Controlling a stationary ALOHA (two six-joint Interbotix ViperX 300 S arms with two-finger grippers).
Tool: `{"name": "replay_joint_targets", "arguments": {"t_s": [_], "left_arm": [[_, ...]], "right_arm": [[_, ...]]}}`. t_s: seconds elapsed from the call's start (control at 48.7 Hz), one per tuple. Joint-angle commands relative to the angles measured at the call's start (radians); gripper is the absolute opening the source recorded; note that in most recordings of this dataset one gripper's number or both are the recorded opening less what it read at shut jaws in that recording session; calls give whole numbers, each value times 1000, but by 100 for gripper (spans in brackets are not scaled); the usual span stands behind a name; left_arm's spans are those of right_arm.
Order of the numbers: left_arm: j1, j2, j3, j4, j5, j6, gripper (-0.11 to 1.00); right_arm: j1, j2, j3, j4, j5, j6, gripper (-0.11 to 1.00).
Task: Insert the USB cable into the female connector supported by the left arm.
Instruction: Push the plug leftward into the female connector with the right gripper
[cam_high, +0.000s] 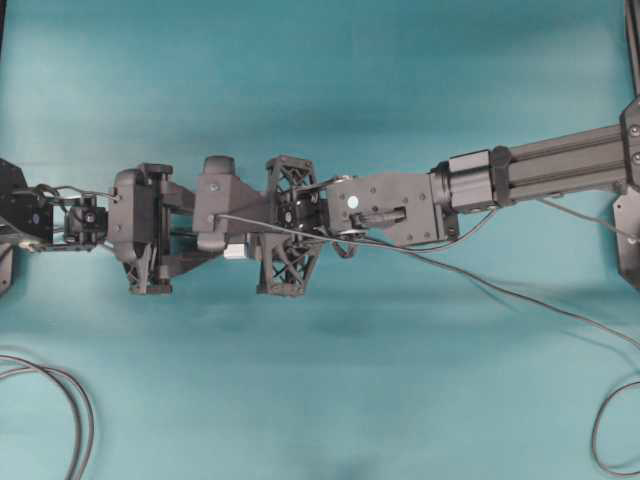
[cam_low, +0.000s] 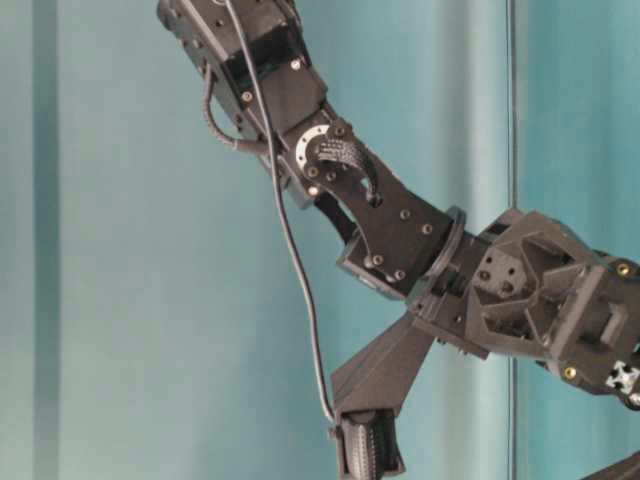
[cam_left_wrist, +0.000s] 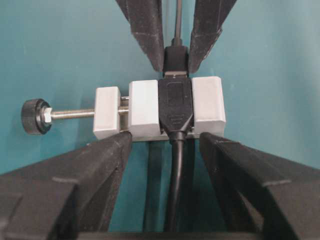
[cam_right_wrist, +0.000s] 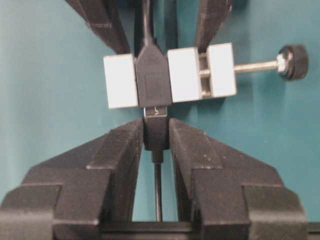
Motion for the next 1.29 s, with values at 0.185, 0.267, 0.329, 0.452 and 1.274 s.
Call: {"name": "replay_joint_targets", "arguments": {"t_s": [0.185,0.267,0.329,0.452,1.274], "left_arm": [[-11,-2,-38,-5,12,2,73],[-11,-2,-40,-3,14,2,73],[-11,-2,-40,-5,14,2,73],[-11,-2,-46,-3,14,2,73],[-37,-2,-97,-5,35,8,73]], "right_arm": [[8,-20,-66,-32,6,0,22],[8,-18,-67,-34,6,-2,22],[8,-18,-64,-34,6,-2,22],[9,-17,-60,-34,6,-6,22],[9,-8,-63,-32,-8,-61,22]]}}
